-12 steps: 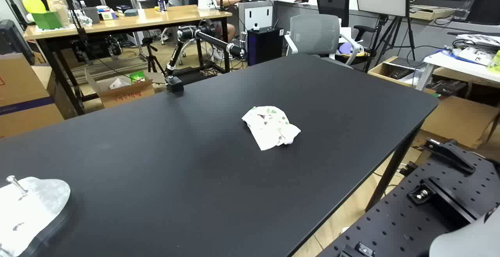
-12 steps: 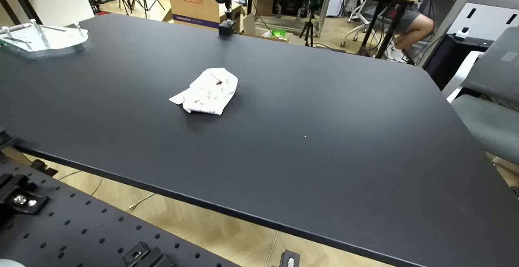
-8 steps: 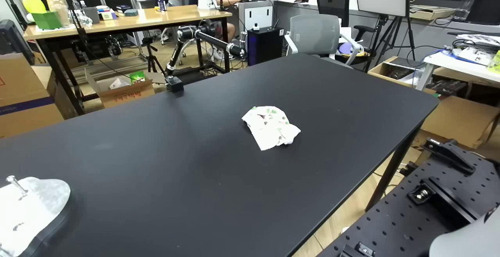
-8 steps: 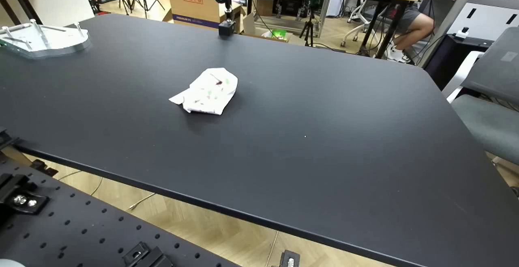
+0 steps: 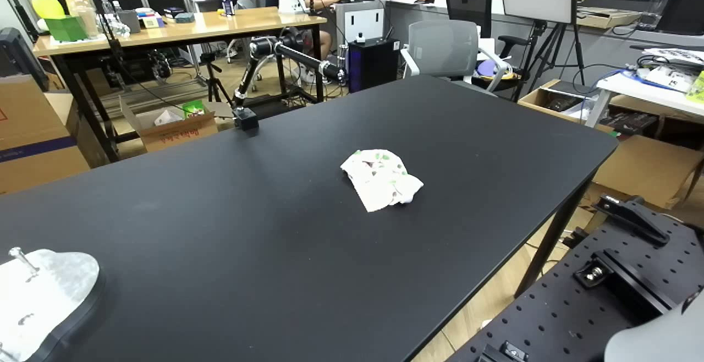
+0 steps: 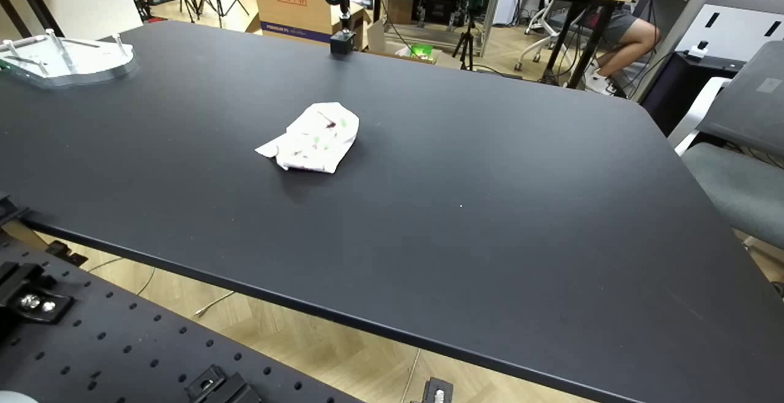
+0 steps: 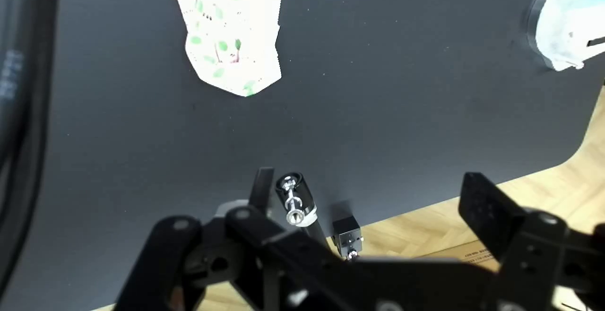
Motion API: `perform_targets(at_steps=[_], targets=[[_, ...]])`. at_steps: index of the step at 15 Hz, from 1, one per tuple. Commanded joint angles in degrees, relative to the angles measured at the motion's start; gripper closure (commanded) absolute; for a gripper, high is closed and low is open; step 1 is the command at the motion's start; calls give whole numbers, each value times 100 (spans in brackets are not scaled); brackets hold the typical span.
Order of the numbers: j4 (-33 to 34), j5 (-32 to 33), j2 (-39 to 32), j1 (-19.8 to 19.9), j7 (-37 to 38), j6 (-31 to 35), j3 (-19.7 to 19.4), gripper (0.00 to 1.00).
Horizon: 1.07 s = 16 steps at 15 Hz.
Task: Hang the cloth on the stand
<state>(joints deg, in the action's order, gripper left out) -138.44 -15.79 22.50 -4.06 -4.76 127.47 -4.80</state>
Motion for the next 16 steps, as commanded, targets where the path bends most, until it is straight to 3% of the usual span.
perform_targets(at_steps=[1,3,7,12,16], targets=[[-24,-34,-48,63,-37,121,80,0],[-123,132,-234,115,69,299,180,0],[-696,568,-658,234,404,1402,472,0],[-1354,1617,-1462,405,882,2888,748,0],[-1522,2507,-2168,541,1352,3465,723,0]])
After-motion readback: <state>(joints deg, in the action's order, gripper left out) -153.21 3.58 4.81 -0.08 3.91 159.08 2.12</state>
